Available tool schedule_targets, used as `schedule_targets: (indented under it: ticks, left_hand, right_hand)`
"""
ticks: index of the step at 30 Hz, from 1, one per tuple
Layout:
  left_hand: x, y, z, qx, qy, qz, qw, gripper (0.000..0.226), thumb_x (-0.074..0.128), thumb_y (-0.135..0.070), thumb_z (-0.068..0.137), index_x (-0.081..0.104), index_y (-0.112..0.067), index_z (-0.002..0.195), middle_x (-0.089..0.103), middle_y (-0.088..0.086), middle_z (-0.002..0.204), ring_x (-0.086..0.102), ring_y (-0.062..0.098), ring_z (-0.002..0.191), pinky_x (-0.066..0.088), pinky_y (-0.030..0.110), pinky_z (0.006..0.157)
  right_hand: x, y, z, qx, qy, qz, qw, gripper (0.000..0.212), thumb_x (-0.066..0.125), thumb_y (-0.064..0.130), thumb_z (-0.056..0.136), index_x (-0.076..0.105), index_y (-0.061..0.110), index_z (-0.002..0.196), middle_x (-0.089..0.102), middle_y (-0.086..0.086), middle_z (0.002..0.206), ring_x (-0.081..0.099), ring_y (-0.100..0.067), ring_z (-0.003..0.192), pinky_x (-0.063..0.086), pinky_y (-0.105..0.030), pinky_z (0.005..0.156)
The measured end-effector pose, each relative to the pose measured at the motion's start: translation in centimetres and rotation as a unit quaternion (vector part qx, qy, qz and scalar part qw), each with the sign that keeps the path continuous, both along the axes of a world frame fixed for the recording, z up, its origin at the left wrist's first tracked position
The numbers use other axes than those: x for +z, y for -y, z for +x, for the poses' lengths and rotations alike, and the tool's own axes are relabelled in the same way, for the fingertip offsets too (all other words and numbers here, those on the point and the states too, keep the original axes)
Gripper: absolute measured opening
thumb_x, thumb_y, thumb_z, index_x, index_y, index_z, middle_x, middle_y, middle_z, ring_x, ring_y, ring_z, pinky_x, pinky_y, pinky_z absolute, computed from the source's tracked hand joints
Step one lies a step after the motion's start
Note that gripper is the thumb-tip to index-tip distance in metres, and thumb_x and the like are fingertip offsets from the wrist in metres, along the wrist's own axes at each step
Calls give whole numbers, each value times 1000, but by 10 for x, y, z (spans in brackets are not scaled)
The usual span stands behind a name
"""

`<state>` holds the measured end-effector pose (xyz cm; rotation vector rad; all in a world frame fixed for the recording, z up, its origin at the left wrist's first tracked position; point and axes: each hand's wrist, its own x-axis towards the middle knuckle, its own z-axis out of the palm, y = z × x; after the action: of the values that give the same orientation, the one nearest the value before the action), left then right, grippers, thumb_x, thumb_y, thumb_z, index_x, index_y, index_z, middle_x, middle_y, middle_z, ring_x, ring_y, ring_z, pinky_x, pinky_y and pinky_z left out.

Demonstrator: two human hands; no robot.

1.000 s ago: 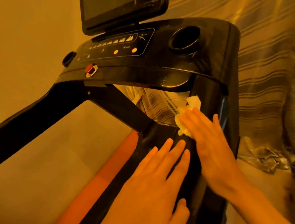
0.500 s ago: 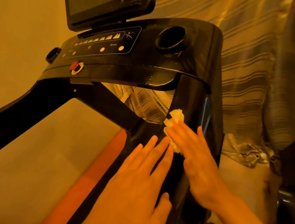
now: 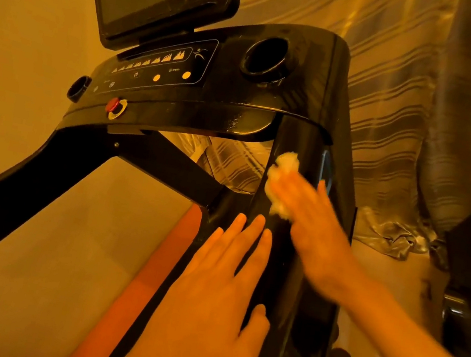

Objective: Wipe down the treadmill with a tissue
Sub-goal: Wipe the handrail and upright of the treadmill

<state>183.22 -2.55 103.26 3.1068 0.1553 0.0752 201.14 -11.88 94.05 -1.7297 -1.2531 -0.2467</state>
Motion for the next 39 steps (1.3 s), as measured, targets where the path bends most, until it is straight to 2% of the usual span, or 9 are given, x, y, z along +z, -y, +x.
schedule_targets:
  ticks: [3,8,13,19,23,26,31,36,39]
  left_hand:
    - [8,4,0,21,-40,3,999,81,11,-62,84,-29,-47,152,-46,-29,153,-49,-8,135,-33,13,104]
    - [6,3,-3,18,-8,-18,1000,79,42,-49,103,-13,-46,160,-34,-29,161,-43,-13,137,-32,10,104]
    - [2,0,-13,-5,31,23,999,81,16,-67,91,7,-35,165,-11,-16,171,-29,-2,151,-25,18,114]
    - [12,9,-63,-23,20,20,999,82,14,-74,91,-3,-39,164,-21,-20,168,-30,-3,149,-22,19,116]
    - [9,17,-94,-28,-4,32,999,80,20,-74,98,-16,-39,161,-35,-22,163,-40,-5,143,-26,18,111]
    - [7,19,-103,-20,-19,22,999,83,27,-72,101,-26,-40,157,-44,-25,157,-46,-6,138,-26,19,112]
    - [5,23,-100,1,-28,17,999,84,9,-78,85,-35,-45,149,-48,-30,152,-47,-6,138,-22,22,115]
    - [3,20,-99,11,-32,16,999,82,13,-73,87,-30,-46,152,-45,-32,153,-43,-7,140,-22,20,114]
    - [3,19,-100,7,-28,10,1000,85,11,-72,85,-27,-42,155,-41,-30,157,-39,-6,143,-19,20,116]
  right_hand:
    - [17,-18,65,-82,-3,-27,996,55,13,42,111,14,25,163,9,-1,174,-1,-17,161,-11,-49,127]
    - [-6,-15,5,-30,-50,40,997,56,22,32,111,25,15,164,10,1,174,-2,-17,161,-9,-49,129]
    - [-11,-7,-18,-25,-99,43,994,60,17,45,111,25,20,164,10,7,174,-1,-12,160,-6,-55,129]
    - [-8,-2,-21,-45,-67,24,996,59,11,56,108,18,31,162,6,10,172,-2,-10,160,-6,-54,129]
    - [-4,-8,-35,-63,-111,35,991,51,16,36,112,16,26,162,6,0,174,-2,-16,161,-2,-61,127]
    - [-15,-5,-103,-69,-207,100,971,52,13,34,112,10,27,163,4,4,174,-2,-13,160,-2,-52,130]
    - [-38,13,-195,3,-273,146,951,60,8,68,104,-5,51,160,-7,26,170,-6,-5,159,-5,-35,129]
    - [-6,-19,-59,-80,-176,71,979,52,15,24,110,13,21,162,4,-3,173,-3,-21,161,-2,-51,130]
    - [4,-26,-50,-87,-135,59,985,63,11,43,112,28,9,162,16,-10,172,2,-25,161,-5,-52,129]
